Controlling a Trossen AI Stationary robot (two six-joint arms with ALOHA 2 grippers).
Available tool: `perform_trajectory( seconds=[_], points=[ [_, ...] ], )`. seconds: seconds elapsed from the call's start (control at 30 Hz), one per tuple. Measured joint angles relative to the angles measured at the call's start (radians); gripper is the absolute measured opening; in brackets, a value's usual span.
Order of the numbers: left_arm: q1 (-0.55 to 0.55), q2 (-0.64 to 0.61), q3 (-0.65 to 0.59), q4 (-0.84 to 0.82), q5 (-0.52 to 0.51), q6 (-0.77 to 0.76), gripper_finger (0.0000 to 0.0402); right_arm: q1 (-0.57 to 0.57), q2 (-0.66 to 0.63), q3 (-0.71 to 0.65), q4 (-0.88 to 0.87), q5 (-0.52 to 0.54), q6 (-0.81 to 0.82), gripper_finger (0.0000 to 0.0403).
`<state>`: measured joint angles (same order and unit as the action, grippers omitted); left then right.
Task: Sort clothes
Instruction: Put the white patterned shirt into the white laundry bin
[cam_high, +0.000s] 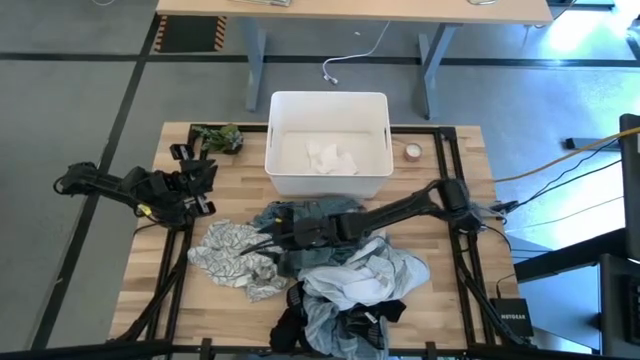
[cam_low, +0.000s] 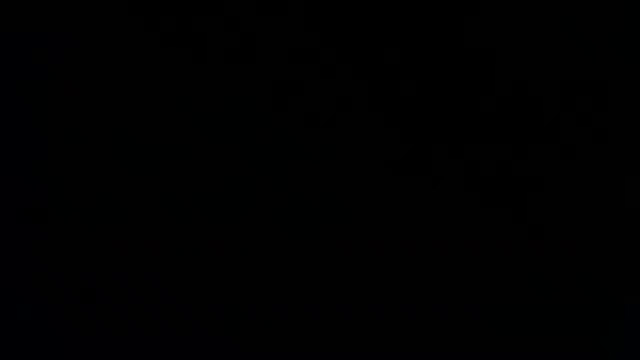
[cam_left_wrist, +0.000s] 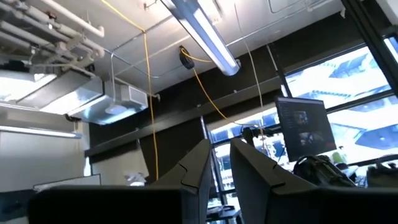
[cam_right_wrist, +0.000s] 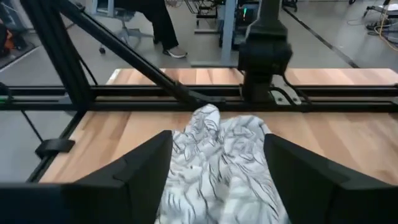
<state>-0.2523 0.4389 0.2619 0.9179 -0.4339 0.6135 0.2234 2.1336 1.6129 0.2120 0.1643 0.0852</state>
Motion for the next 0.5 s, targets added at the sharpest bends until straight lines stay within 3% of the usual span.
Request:
perform_trajectory(
  seconds=[0.2, 0.5],
  points=[
    [0.000, -0.004, 0.000, -0.017, 0.000, -0.031, 0.0056, -0.001, 0.131, 0.127, -0.036, 0.033, 0.039, 0.0284],
    [-0.001, -0.009, 0.000, -0.019, 0.002, -0.038, 0.0056, -0.001, 0.210, 0.139, -0.101, 0.034, 0.156, 0.0285]
  ],
)
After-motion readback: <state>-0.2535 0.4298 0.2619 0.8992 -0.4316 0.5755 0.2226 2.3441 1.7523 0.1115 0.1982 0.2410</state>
